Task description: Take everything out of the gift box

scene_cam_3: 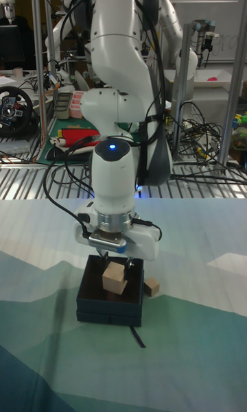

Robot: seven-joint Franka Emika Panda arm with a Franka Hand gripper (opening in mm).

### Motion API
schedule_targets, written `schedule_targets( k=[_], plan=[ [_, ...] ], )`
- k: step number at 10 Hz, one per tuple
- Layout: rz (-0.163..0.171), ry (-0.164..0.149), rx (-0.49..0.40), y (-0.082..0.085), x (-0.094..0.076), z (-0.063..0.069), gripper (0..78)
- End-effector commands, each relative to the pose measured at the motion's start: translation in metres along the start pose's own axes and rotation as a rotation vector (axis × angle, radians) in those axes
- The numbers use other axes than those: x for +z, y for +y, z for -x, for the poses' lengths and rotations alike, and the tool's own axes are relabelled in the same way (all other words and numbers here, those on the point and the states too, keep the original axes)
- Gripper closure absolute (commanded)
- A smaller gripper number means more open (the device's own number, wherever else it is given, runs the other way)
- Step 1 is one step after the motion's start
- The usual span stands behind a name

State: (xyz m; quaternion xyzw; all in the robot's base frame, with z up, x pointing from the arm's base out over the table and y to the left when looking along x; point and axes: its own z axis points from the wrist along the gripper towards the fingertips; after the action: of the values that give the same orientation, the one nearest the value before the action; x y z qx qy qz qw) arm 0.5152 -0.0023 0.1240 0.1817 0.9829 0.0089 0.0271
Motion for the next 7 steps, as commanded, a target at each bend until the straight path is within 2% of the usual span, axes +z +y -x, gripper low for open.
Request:
schedule_targets(
  k=[1, 7],
  plan=[
    [0.001, -0.004, 0.001, 0.0017, -0.0055, 0.002, 76.4],
    [0.002, -0.005, 0.005, 0.0043, -0.012, 0.0024, 76.4]
  ],
)
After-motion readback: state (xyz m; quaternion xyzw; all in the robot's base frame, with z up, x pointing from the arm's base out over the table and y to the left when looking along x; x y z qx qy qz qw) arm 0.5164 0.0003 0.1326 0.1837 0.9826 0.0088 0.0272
